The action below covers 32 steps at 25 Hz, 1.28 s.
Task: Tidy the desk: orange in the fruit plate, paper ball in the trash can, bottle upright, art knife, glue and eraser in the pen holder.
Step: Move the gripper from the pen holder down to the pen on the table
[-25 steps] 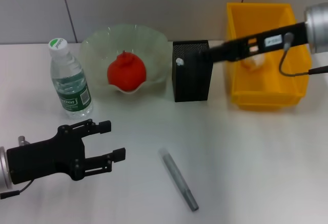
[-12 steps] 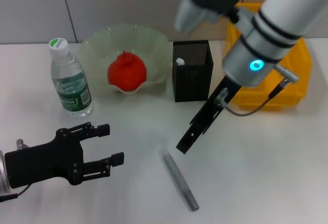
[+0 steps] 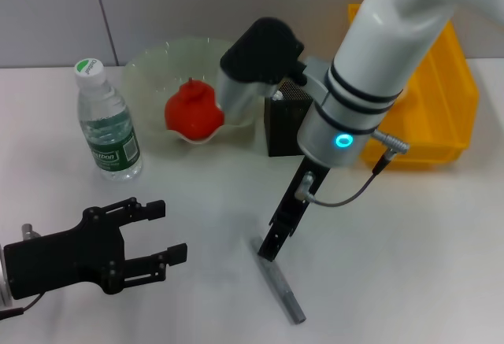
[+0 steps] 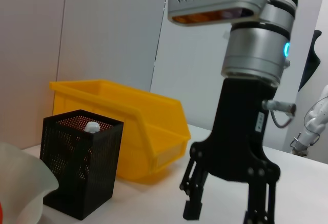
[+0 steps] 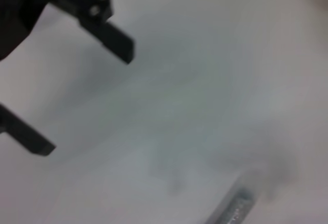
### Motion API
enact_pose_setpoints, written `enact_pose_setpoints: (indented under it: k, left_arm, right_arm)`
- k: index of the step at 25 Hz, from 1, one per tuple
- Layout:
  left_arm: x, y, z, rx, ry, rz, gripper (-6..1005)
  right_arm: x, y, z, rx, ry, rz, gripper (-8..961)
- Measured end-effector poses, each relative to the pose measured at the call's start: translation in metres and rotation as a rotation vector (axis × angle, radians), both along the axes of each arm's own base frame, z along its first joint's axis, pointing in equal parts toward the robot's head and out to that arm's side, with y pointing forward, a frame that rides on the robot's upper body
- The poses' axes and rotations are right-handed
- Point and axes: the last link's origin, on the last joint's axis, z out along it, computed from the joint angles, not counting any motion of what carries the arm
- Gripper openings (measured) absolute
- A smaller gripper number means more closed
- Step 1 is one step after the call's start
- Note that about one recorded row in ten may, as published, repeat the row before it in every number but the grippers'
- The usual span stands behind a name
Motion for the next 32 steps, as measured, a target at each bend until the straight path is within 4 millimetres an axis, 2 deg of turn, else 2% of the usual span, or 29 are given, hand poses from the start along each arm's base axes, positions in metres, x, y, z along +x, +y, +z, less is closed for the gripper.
enact_pose_setpoints:
  k: [13,32]
  left_arm:
    - [-0.001,-0.003,0.000,-0.006,-0.011,0.011,794]
    - [0.000,-0.003,-0.002,-0.004,-0.028,0.019,793]
  right_arm:
    - [0.009,-0.019,-0.024,-0.093,-0.086,0.153,818]
    - [0.014,-0.027,-0.034,-0.131,-0.080,0.189,819]
